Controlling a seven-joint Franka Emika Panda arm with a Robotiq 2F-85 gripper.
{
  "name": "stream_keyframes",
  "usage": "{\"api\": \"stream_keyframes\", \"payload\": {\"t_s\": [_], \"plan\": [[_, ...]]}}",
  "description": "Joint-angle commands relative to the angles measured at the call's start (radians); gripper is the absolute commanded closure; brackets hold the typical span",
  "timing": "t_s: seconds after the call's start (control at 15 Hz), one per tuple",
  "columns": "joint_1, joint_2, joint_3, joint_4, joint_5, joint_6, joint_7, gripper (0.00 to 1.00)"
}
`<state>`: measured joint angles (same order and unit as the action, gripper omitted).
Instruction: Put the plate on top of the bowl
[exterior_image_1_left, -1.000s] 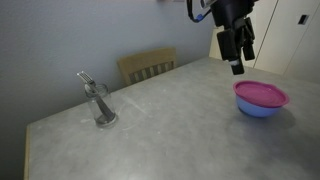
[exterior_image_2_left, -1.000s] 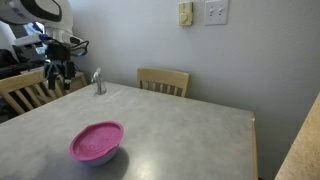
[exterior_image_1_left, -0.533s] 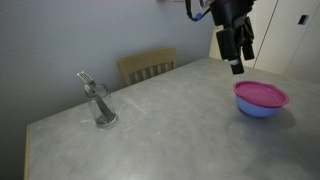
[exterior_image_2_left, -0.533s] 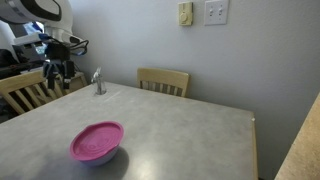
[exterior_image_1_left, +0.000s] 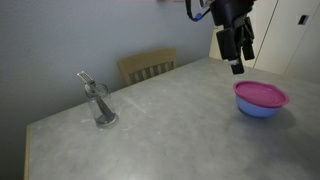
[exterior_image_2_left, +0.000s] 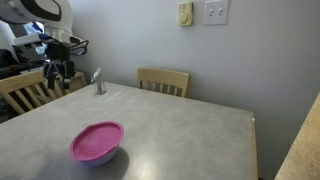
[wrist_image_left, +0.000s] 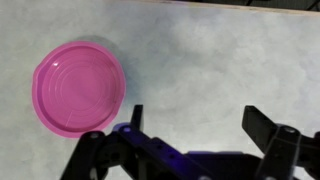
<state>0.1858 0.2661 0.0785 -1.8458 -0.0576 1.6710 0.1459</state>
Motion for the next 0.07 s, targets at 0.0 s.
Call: {"api": "stream_keyframes", "payload": {"t_s": [0.0], "plan": [[-0.01, 0.001, 0.011, 0.002, -0.002, -0.002, 0.002, 0.0]]}}
